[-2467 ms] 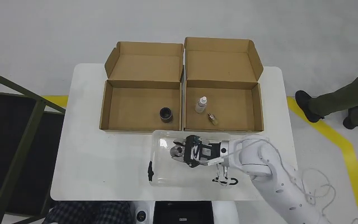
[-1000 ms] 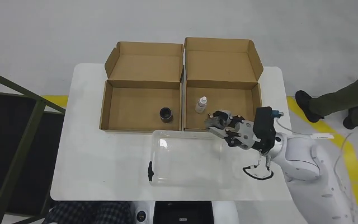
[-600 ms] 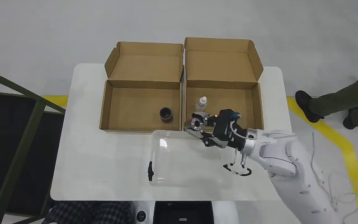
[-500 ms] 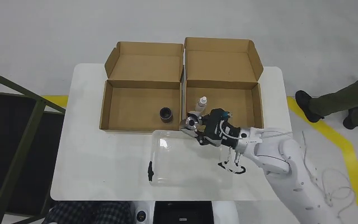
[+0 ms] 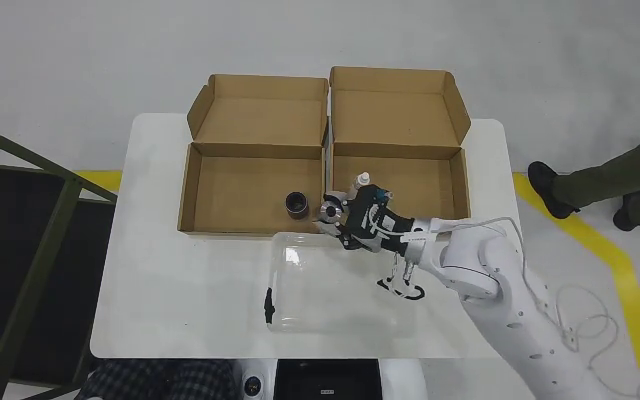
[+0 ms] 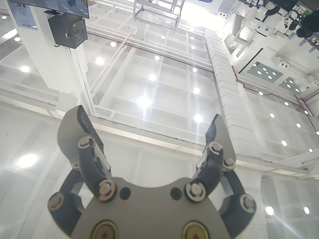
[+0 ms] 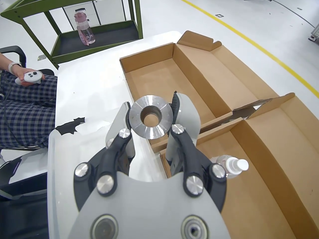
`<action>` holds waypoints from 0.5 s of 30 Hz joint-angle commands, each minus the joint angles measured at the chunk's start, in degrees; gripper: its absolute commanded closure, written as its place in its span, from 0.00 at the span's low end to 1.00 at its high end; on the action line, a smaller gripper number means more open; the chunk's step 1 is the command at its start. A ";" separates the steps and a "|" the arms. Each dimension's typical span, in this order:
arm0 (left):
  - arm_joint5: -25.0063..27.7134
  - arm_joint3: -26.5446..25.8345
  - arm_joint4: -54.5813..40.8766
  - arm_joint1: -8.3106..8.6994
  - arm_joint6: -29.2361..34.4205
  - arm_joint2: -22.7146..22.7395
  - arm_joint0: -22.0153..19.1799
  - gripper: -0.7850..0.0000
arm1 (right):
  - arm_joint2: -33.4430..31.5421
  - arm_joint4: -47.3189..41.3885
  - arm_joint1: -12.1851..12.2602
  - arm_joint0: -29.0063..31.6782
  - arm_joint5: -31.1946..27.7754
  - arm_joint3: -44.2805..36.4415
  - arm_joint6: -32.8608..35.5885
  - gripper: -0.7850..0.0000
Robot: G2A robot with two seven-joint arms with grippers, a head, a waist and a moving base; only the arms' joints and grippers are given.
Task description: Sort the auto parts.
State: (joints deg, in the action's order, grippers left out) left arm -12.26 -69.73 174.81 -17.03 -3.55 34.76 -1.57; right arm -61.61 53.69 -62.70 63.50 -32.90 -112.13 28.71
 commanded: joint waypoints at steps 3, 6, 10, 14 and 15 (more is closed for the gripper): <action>0.00 0.00 0.00 0.00 0.00 0.00 0.00 0.00 | 0.00 0.00 0.00 0.00 0.00 0.00 0.00 1.00; 0.00 0.00 0.00 0.00 0.00 0.00 0.00 0.00 | 0.40 0.91 -0.23 0.16 2.99 1.02 -0.77 1.00; 0.00 0.00 0.00 0.00 0.00 0.00 0.00 0.00 | 2.59 1.20 -1.05 -2.30 8.25 3.46 0.22 1.00; 0.00 0.00 0.00 0.00 0.00 0.00 0.00 0.00 | 5.39 1.80 -2.03 -5.63 11.23 5.84 0.87 1.00; 0.00 0.00 0.00 0.00 0.00 0.00 0.00 0.00 | 6.06 1.99 -2.29 -6.34 12.05 6.44 0.92 1.00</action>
State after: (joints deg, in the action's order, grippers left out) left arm -12.26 -69.73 174.81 -17.03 -3.55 34.76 -1.57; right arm -56.18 55.49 -64.77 57.90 -21.64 -106.27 29.59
